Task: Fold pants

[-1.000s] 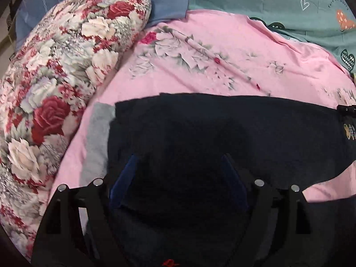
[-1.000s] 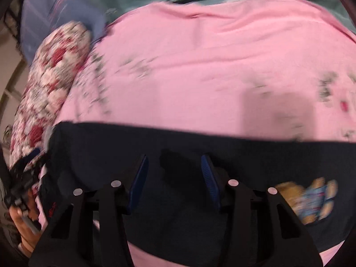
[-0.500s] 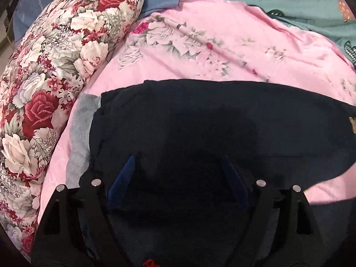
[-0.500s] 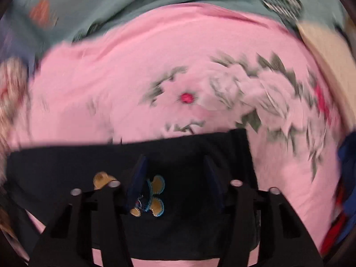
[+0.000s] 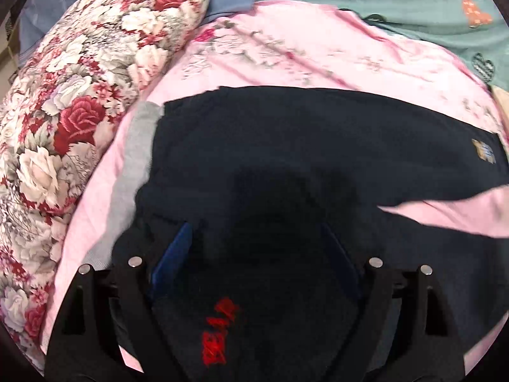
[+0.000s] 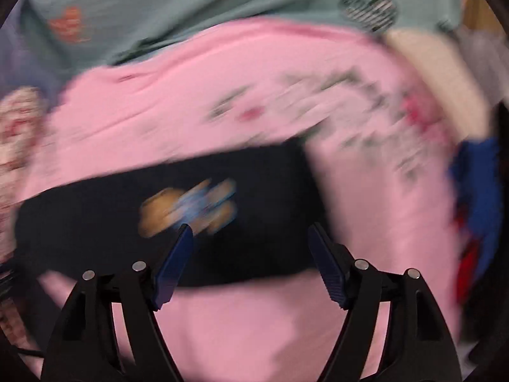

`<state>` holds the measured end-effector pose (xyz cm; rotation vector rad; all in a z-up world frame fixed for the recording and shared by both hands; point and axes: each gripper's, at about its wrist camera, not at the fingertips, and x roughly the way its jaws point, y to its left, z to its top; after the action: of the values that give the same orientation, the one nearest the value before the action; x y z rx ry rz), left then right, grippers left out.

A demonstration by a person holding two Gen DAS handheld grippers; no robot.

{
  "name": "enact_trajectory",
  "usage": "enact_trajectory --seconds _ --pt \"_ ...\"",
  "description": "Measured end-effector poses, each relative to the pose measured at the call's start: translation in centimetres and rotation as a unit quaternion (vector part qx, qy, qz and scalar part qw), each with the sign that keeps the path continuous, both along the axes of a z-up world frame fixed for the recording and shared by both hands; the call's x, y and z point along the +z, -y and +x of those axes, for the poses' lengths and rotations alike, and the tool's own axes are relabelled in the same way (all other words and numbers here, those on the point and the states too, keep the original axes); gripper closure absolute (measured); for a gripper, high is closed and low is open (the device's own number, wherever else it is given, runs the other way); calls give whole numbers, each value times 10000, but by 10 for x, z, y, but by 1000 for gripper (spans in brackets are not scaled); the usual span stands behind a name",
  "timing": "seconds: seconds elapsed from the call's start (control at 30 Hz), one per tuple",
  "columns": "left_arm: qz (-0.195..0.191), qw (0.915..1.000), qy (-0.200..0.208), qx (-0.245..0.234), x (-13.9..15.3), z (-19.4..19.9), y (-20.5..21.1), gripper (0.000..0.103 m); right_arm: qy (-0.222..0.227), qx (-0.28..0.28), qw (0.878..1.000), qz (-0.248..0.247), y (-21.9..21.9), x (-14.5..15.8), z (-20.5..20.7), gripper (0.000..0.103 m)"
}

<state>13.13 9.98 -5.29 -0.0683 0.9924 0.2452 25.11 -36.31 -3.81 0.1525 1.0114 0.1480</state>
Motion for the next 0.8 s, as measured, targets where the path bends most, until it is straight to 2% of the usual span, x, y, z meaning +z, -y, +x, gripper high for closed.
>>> enact_trajectory --seconds 0.03,0.1,0.13,0.23,0.33,0.37,0.43,0.47,0.5,0.53,0.6,0.63,0.7,0.73,0.8 --pt "-30 10000 18 -67 1 -5 5 19 -145 156 9997 115 -24 -3 -5 27" --pt "-94 9998 39 -177 1 -12 14 18 -364 860 9944 494 -64 -9 -36 27" --pt "-160 9994 6 -305 0 -16 22 18 -447 1228 9887 730 -79 -11 -54 27" --pt "-286 9977 -111 -607 -9 -21 40 18 -744 1747 9735 1273 -115 -22 -74 27" --pt "-11 9962 -418 -762 -27 -25 53 17 -875 2106 9651 1289 -142 -33 -77 27" --pt "-19 9965 -376 -751 -29 -29 50 13 -912 2218 9623 1283 -148 -36 -76 27" --pt "-88 9971 -402 -639 -30 -35 40 11 -1097 2306 9594 1196 -148 -46 -76 27" --pt "-134 9974 -426 -561 -30 -36 34 11 -1079 2209 9617 1212 -134 -45 -75 27" --pt "-171 9977 -452 -469 -30 -36 29 11 -1032 1941 9704 1004 -113 -43 -70 27" --pt "-229 9978 -462 -408 -28 -35 25 12 -872 1549 9819 654 -86 -38 -67 26" --pt "-389 9980 -385 -311 -22 -33 24 12 -746 786 9939 221 -33 -36 -64 26" --pt "-510 9977 -265 -362 -16 -30 28 12 -759 335 9965 116 -10 -33 -63 26" --pt "-556 9965 -99 -619 -5 -21 47 12 -540 -669 9936 -732 17 -20 -67 25" --pt "-530 9961 -42 -704 -2 -16 57 12 -419 -824 9923 -823 16 -15 -70 24" --pt "-609 9927 17 -1040 2 0 86 12 -352 -19 9984 446 -9 -7 -73 22"
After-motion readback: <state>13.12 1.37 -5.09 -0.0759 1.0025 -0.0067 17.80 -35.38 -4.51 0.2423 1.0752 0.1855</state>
